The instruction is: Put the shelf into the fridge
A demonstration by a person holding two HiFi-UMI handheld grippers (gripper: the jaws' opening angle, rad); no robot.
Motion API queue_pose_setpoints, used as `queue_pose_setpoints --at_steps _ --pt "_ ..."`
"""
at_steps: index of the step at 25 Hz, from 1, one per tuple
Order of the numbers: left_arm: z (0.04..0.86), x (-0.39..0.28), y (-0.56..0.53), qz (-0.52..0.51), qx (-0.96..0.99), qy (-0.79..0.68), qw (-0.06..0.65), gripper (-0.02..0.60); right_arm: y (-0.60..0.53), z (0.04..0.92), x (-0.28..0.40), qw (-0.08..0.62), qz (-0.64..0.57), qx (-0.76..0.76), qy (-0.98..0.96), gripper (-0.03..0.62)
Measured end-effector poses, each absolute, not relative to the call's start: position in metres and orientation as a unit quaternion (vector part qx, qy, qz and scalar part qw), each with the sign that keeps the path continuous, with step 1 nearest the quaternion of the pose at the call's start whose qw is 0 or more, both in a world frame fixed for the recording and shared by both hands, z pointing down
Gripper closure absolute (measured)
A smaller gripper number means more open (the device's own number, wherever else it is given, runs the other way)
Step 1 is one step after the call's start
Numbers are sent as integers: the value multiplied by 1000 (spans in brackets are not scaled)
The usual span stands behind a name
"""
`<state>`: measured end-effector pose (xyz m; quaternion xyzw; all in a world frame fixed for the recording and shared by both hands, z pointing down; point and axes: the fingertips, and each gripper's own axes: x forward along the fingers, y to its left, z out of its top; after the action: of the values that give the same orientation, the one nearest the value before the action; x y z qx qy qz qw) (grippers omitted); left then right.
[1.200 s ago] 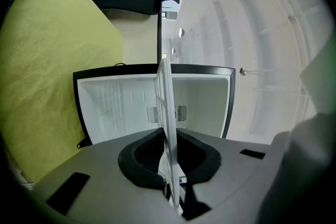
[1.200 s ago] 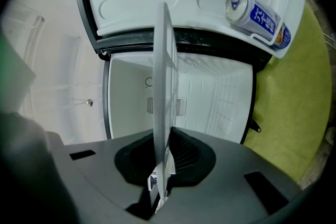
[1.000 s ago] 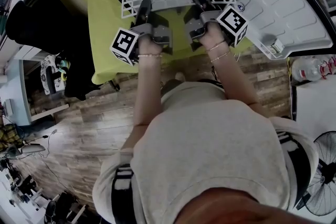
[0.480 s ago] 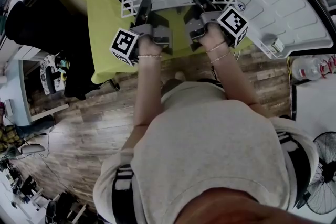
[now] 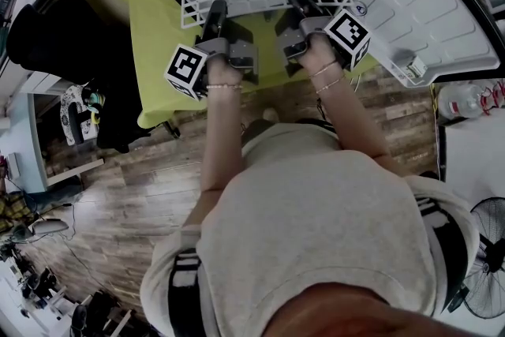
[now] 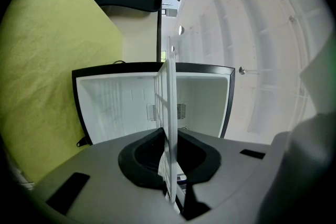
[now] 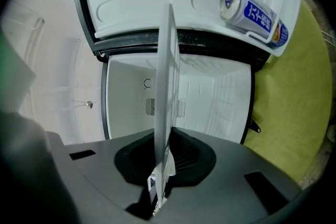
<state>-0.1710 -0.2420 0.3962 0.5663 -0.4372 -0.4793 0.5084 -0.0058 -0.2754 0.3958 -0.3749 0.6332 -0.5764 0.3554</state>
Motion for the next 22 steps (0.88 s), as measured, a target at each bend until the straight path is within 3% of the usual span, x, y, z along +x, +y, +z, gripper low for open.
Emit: queue_pose_setpoints --at_steps 22 --pt "399 -168 -246 -461 586 -430 510 546 -279 400 -5 357 -570 -379 635 568"
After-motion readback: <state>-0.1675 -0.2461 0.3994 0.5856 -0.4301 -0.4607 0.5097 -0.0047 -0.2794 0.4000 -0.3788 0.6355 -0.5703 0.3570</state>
